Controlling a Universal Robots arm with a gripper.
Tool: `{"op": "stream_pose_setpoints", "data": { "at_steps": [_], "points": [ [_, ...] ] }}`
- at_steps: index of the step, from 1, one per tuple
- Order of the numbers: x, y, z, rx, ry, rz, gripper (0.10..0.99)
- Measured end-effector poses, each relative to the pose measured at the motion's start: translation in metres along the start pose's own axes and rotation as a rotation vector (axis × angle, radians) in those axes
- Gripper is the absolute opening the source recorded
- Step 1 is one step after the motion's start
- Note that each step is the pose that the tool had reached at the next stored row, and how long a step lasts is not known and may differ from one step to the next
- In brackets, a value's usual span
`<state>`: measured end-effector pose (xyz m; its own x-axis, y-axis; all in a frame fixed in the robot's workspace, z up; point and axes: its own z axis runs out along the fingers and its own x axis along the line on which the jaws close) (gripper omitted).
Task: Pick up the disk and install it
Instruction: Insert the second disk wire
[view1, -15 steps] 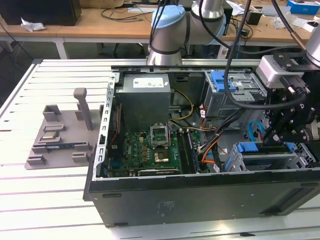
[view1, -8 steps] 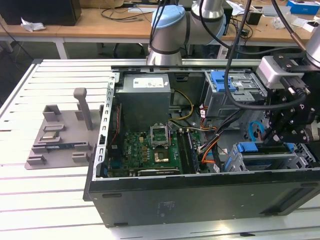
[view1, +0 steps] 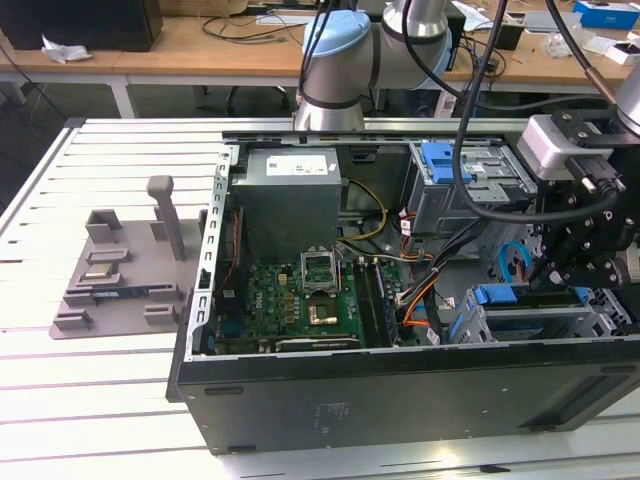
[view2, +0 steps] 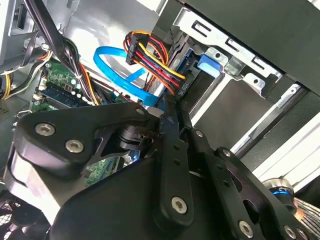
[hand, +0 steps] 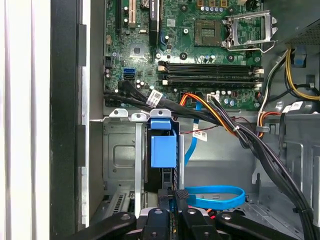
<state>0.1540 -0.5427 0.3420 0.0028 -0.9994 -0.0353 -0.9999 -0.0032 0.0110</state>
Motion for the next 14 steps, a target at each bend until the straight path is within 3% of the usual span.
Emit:
{"op": "stream_pose_setpoints", "data": {
  "at_steps": [1,2,6,7,9,14],
  "points": [
    [0.0000,-0.0001,0.0000,0.000,0.0003,0.000,0.161],
    [0.0000,-0.0001,0.0000,0.000,0.0005,0.000,0.235],
    [-0.0034,0.0003,-0.0164,0.000,0.0008,0.000,0.235],
    [-0.0038,0.0002,-0.0170,0.000,0.0008,0.000,0.224],
    [-0.0038,0.0002,-0.0169,0.000,0.0004,0.000,0.106],
    [-0.0034,0.0001,-0.0075,-0.009,-0.0021,0.000,0.106]
  ]
}}
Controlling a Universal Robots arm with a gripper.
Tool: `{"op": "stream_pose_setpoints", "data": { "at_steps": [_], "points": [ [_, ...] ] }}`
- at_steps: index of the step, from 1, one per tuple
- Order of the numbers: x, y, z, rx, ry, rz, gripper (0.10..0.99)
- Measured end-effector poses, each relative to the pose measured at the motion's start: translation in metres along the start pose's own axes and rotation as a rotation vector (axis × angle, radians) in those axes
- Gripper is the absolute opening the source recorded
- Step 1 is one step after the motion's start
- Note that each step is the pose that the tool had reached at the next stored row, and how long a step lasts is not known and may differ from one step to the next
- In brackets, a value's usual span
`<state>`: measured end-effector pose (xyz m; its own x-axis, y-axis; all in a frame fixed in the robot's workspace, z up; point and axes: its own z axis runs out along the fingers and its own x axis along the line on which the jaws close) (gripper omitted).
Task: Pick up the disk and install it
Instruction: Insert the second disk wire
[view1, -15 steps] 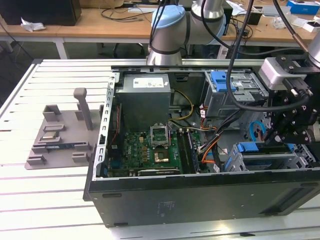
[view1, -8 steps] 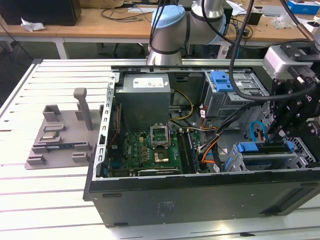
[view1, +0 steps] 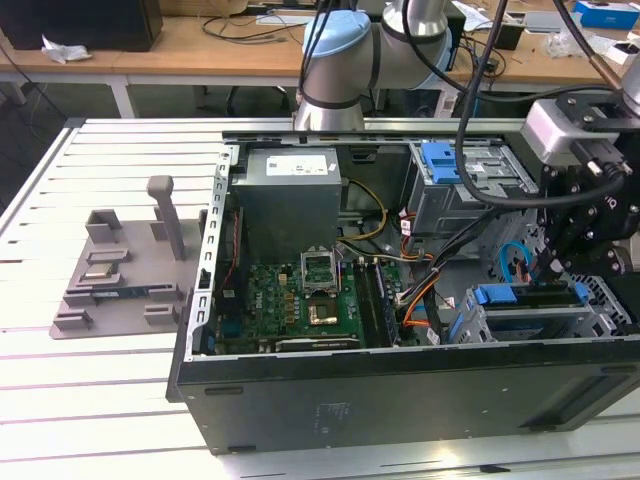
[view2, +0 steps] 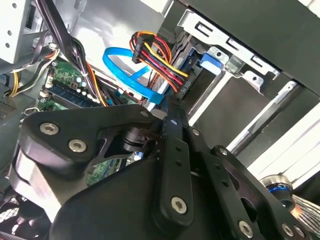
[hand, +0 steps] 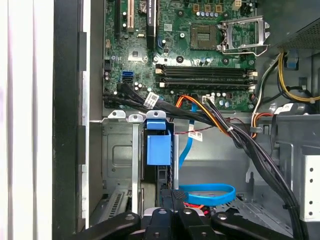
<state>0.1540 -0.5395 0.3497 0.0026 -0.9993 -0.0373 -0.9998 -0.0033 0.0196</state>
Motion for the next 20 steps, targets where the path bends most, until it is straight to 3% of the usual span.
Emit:
{"op": "stream_pose_setpoints", "data": {
  "at_steps": [4,8,9,12,13,15,20],
  "points": [
    [0.0003,-0.0002,0.0069,-0.007,0.0008,0.000,0.106],
    [0.0002,-0.0011,0.0065,-0.008,-0.0012,0.000,0.106],
    [0.0002,-0.0010,0.0029,-0.008,-0.0019,0.000,0.106],
    [-0.0007,-0.0007,-0.0210,-0.008,-0.0002,0.000,0.106],
    [-0.0009,-0.0006,-0.0242,-0.008,0.0002,0.000,0.106],
    [-0.0010,-0.0005,-0.0290,-0.008,0.0000,0.000,0.106],
    [-0.0011,-0.0005,-0.0294,-0.008,0.0000,0.000,0.106]
  ]
}}
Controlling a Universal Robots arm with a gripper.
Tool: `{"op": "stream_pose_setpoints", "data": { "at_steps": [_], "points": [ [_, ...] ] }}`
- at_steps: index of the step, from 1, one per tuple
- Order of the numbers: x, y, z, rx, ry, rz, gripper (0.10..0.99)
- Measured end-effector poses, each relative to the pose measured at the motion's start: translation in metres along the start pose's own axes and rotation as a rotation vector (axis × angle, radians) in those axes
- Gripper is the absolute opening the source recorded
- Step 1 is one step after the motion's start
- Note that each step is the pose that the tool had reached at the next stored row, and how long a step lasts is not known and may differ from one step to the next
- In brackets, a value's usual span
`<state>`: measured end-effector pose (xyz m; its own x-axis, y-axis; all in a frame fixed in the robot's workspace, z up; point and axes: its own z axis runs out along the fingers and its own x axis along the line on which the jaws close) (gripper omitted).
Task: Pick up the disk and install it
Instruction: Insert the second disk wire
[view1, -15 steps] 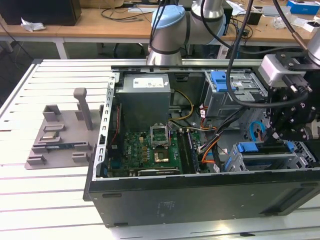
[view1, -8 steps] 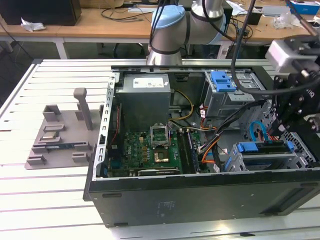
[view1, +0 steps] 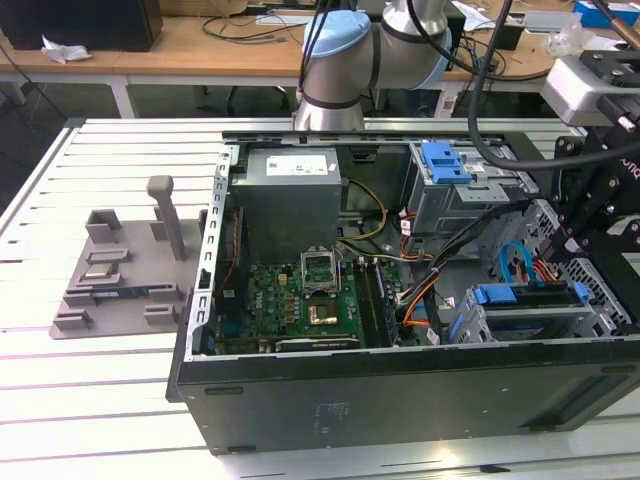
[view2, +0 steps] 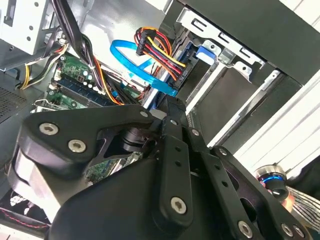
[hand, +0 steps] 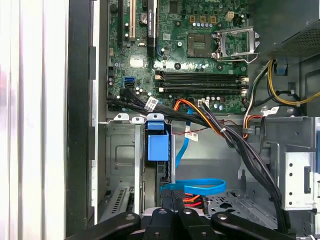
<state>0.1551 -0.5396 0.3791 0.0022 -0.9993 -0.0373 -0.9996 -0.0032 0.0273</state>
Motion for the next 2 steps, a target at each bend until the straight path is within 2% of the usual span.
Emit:
{"op": "stream_pose_setpoints", "data": {
  "at_steps": [2],
  "points": [
    [0.0000,0.0000,0.0000,0.000,-0.0001,0.000,0.106]
  ]
}}
